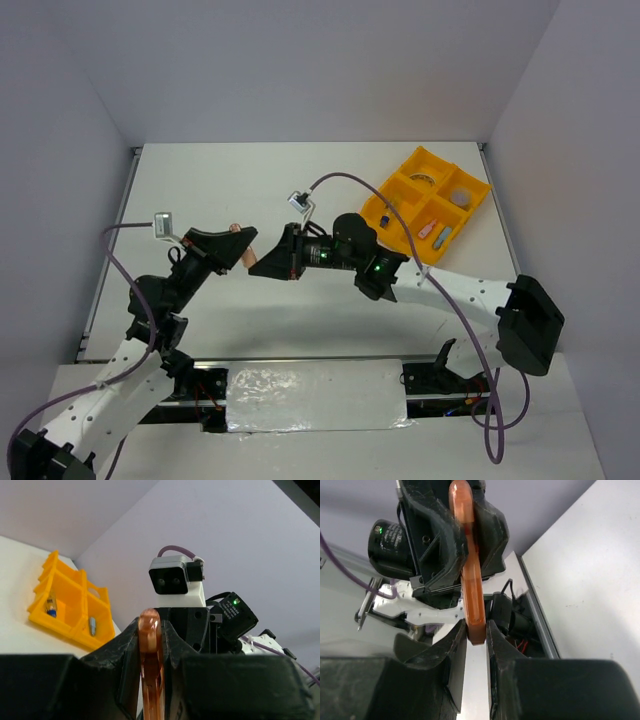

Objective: Sort the stationery into containers
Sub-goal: Close the pen cap on the pen.

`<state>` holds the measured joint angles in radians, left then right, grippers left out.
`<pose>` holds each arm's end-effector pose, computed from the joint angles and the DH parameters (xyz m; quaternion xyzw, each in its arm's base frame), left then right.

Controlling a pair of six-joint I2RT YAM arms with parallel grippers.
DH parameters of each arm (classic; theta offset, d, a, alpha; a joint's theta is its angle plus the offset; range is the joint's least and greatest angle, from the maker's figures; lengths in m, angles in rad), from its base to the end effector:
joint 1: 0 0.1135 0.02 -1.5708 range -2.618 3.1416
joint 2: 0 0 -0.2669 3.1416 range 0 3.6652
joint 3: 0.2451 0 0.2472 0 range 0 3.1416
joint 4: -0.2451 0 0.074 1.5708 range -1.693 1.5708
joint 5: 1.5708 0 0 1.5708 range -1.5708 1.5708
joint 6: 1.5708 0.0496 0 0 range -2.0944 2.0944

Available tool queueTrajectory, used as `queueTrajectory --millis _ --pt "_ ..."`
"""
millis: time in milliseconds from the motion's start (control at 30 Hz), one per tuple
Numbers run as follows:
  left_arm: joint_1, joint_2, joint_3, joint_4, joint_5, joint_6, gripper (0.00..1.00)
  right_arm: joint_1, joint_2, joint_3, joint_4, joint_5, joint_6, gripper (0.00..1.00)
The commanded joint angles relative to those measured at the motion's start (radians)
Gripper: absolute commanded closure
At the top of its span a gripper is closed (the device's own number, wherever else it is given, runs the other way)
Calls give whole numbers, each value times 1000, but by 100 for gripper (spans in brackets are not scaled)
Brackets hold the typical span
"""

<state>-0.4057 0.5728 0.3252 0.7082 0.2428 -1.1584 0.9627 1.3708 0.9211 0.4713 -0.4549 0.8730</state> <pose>0.1352 -0.0711 0.3118 -0.0966 0.5244 -0.6398 0.5535 0.1692 0.2813 0.3274 -0.1915 0.6735 0.6489 0.2977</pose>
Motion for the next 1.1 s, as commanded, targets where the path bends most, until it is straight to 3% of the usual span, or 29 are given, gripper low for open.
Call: queueTrajectory --millis 0,133,200,400,633,667,833,1067 --pt "-30 -2 -49 -93 217 89 82 -44 8 197 125 189 -55 100" --pt "-28 -16 -45 -137 236 123 78 -70 46 235 171 141 -57 100" --pt "-30 -27 -17 -168 237 156 69 -61 60 233 213 63 -100 100" --pt "-30 -51 101 -312 217 262 60 -59 53 59 440 -19 -82 100" --pt "-30 -57 241 -453 149 341 9 -51 19 -5 371 -24 -143 100" --pt "-30 -59 259 -476 130 351 6 -55 16 -11 362 -22 -149 100" --pt "-30 -59 371 -585 26 437 3 -55 -6 -73 388 -59 -140 100" --pt "-28 -60 402 -540 73 482 9 -55 -75 -128 366 -138 -176 100"
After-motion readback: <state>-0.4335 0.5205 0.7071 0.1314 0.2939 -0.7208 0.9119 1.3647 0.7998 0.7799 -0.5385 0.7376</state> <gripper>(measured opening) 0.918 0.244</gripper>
